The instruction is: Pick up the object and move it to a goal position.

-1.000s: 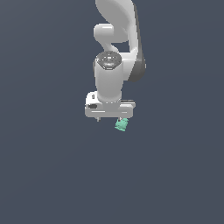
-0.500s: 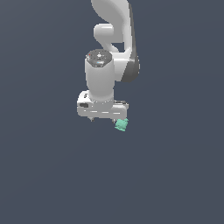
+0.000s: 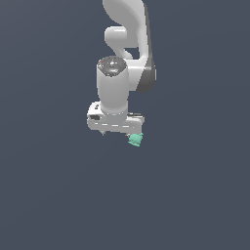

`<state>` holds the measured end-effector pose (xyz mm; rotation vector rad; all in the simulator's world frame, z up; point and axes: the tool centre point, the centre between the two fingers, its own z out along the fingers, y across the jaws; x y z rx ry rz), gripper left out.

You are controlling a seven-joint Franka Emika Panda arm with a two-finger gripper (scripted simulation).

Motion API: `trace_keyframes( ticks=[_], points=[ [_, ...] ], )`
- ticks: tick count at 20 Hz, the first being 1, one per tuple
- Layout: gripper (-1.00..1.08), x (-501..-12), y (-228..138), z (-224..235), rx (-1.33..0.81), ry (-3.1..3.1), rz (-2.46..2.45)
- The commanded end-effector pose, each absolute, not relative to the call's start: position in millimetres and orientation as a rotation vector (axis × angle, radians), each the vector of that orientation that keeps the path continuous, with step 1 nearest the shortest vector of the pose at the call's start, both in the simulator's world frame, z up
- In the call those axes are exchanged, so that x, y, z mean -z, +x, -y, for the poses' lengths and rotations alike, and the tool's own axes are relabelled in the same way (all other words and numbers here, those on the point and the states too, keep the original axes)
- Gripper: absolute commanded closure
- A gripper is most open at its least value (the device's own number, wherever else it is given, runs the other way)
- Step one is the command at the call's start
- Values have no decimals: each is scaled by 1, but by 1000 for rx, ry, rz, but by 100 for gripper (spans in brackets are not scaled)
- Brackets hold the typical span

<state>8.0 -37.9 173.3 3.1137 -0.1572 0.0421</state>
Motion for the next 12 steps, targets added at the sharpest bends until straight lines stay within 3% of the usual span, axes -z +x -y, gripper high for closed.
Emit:
trace_keyframes(
  ticks=[1, 12],
  points=[
    [-92, -169, 5, 32, -40, 3115, 178],
    [-92, -131, -23, -13, -23, 3109, 389]
  ],
)
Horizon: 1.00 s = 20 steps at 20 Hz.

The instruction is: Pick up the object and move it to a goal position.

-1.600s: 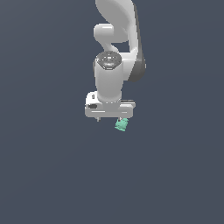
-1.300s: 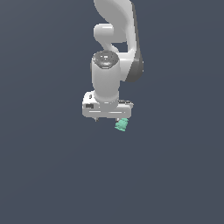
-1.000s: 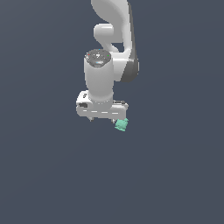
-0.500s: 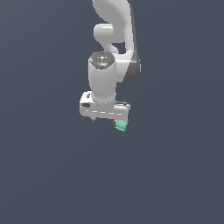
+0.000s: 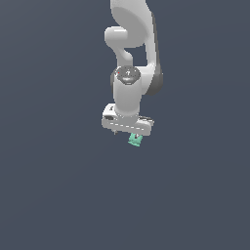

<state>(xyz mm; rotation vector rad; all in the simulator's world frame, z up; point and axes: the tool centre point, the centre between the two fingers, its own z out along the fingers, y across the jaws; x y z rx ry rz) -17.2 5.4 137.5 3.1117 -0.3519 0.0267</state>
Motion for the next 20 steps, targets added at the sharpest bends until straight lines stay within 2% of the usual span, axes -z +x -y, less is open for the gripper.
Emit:
trace_keyframes(
  ticks=[1, 11, 20],
  points=[
    [-92, -126, -27, -19, -21, 3107, 415],
    [-92, -98, -56, -52, -4, 3085, 592],
    [-92, -92, -62, -58, 0, 3079, 623]
  ],
)
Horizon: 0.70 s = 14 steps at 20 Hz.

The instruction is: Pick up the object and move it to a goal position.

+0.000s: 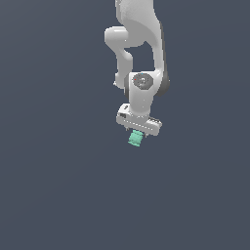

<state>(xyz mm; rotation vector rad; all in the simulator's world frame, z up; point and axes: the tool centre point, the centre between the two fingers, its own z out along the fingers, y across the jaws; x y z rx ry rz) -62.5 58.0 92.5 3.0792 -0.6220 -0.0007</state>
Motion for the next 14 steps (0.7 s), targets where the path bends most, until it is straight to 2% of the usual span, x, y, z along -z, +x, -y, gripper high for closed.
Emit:
trace_keyframes(
  ticks=[1, 14],
  points=[
    [-92, -91, -62, -58, 0, 3079, 623],
    [-92, -45, -64, -58, 0, 3078, 628]
  ],
)
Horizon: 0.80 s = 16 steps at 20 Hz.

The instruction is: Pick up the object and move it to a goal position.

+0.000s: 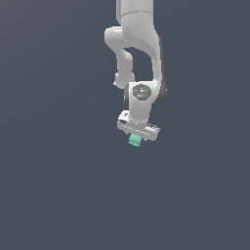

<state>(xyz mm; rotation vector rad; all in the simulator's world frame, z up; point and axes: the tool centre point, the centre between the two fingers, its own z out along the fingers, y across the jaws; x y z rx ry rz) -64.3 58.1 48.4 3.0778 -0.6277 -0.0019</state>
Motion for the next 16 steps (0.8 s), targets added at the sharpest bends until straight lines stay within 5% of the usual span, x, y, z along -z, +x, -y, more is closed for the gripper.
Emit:
trace_keyframes(
  ticks=[1, 3, 4, 16],
  points=[
    [-92, -43, -64, -58, 0, 3078, 628],
    [-92, -42, -63, -58, 0, 3078, 628],
    [108, -42, -63, -58, 0, 3078, 628],
    [108, -43, -63, -60, -1, 3079, 627]
  ],
)
